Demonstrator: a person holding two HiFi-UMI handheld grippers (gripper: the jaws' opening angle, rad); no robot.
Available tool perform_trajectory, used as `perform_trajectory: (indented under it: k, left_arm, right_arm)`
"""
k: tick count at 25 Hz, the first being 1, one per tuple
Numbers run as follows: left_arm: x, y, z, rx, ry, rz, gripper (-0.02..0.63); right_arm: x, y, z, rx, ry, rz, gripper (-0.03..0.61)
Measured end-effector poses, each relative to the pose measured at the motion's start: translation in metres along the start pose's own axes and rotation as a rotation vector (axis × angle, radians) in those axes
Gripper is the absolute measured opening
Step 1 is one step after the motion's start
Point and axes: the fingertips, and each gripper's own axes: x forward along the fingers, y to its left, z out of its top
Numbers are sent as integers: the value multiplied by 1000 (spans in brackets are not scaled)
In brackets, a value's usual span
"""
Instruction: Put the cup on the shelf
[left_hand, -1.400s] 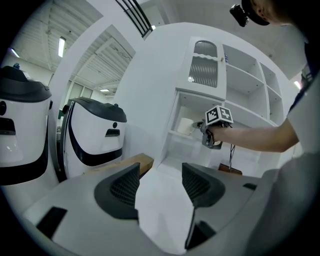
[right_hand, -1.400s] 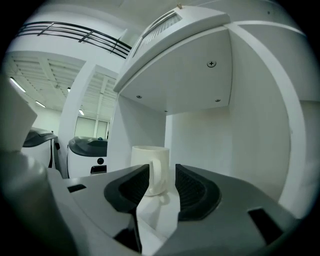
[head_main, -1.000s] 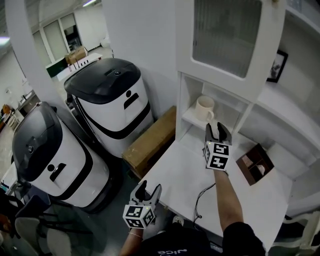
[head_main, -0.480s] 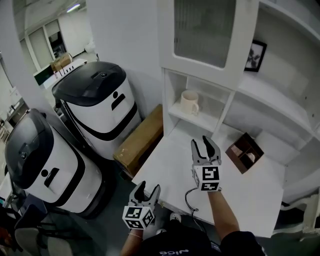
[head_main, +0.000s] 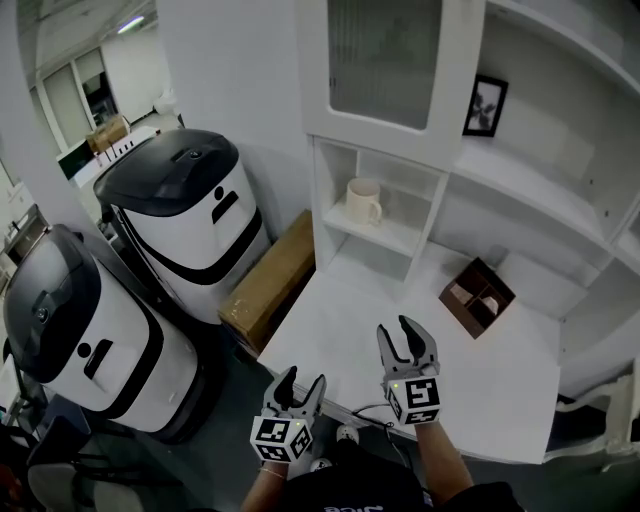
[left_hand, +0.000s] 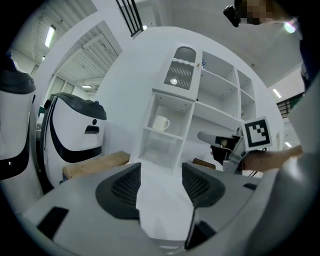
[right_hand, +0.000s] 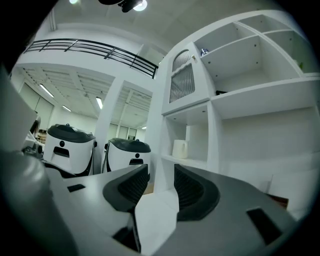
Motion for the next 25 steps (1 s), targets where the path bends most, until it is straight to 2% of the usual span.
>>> perform_trajectory:
  k: [8,14,22,25]
  left_arm:
    - [-14,-22,-27,44,36,-61,252]
    - [-27,-26,-55,15,90,-54,252]
    - [-26,-29,-41,27,54,-78,241]
    - [-28,-35,-38,30,33,-95,177]
  right_arm:
    - [-52,21,-61,72,100,1,175]
    - [-85,32,-106,94,208,-13,175]
    - [-86,34,-94,73,180,-5,167]
    - [-86,40,-87,69,158,11,115]
